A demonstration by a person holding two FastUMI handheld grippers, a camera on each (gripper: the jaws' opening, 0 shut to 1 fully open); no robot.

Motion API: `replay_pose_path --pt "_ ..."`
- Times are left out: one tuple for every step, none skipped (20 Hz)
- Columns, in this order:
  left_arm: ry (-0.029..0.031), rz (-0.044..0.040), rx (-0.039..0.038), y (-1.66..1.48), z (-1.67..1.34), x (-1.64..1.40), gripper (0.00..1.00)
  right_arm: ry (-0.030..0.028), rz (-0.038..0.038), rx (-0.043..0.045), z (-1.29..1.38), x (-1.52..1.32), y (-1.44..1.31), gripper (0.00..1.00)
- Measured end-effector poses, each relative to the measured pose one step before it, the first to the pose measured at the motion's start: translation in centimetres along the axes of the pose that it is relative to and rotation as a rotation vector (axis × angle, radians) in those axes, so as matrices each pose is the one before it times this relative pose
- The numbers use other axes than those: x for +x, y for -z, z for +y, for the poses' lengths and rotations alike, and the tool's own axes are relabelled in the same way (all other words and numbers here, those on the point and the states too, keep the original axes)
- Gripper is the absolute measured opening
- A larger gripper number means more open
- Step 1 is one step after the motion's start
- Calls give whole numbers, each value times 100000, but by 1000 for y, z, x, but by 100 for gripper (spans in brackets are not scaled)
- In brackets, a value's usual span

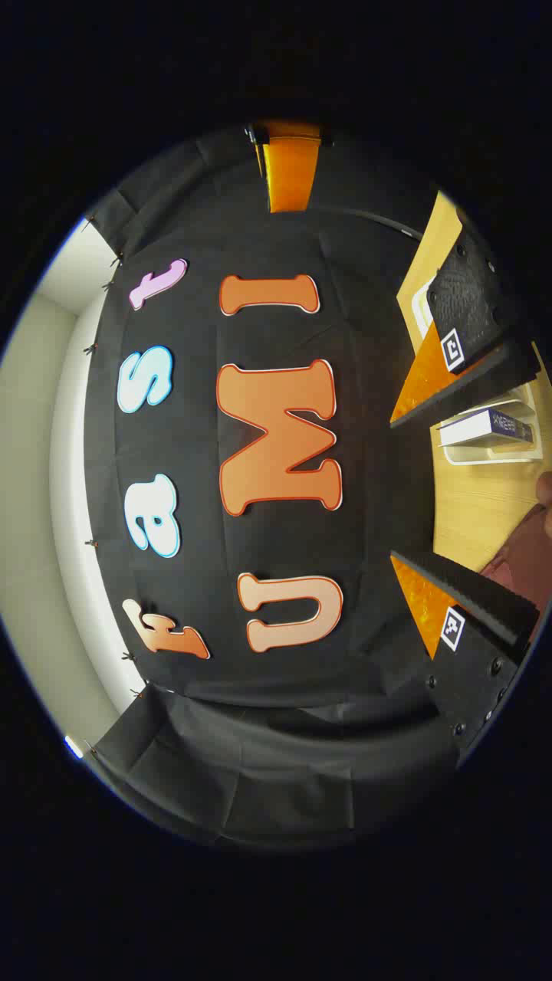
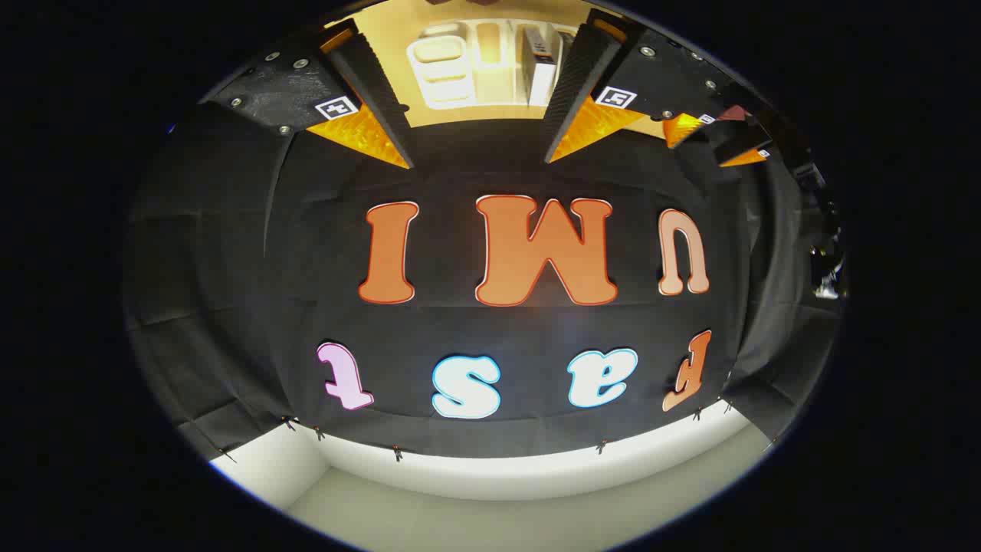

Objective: Open the schoolbag, grab two books from the bookshelf and put them into the schoolbag.

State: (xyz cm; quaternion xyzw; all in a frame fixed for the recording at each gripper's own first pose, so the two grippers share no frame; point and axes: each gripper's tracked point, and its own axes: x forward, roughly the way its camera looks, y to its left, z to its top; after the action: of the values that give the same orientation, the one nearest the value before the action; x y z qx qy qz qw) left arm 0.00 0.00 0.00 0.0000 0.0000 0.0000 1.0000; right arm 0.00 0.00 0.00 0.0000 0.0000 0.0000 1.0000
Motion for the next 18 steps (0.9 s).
replay_pose_path --pt "317 186 -721 115 307 71 96 -1358 -1205 119 865 -229 -448 100" --pt "-199 305 -892 142 414 86 96 -1500 -943 62 657 -151 -270 96" --pt "-463 342 -678 -73 282 141 96 -1628 -839 286 760 -111 -104 96" --pt "-901 -137 -320 -152 254 88 96 -1987 -331 910 593 -95 173 96" --pt "-1496 -1004 112 -351 305 -60 96 -2997 -759 1288 831 -44 65 96" --pt "-1616 -724 463 -189 215 85 96 -1389 140 906 310 118 318 96" --pt "-577 -316 24 -270 -111 -241 95 -1659 378 940 111 62 290 96" --pt "-104 -293 -1260 -334 -175 -301 96 -1365 -331 936 -189 194 83 96" --pt "-169 -480 -1041 -268 -222 -222 96 -1493 -157 1317 -17 92 180 96" --pt "-1487 -880 -677 -193 180 -87 96 -1577 187 849 -145 152 442 96" --pt "-1196 -616 -941 -200 62 -300 96 -1363 899 3 -273 224 532 96" --pt "-1659 -1 -881 85 -61 -378 96 -697 240 -827 -542 97 399 96" --pt "-2005 160 -541 102 75 -174 96 -80 -38 -1082 -753 50 317 96" --pt "-1818 273 -3 213 -28 -307 96 -540 174 -556 -676 87 359 96" --pt "-1577 -718 -32 -117 78 -240 96 -599 177 -284 -592 33 453 96" --pt "-1370 -1171 -667 -39 -69 -309 95 -70 269 -175 -590 163 487 96" --pt "-1159 -18 -977 171 46 -305 95 285 665 -252 -697 163 516 96" --pt "-1042 -238 -1544 183 38 -316 96 89 1620 251 -393 255 689 96"
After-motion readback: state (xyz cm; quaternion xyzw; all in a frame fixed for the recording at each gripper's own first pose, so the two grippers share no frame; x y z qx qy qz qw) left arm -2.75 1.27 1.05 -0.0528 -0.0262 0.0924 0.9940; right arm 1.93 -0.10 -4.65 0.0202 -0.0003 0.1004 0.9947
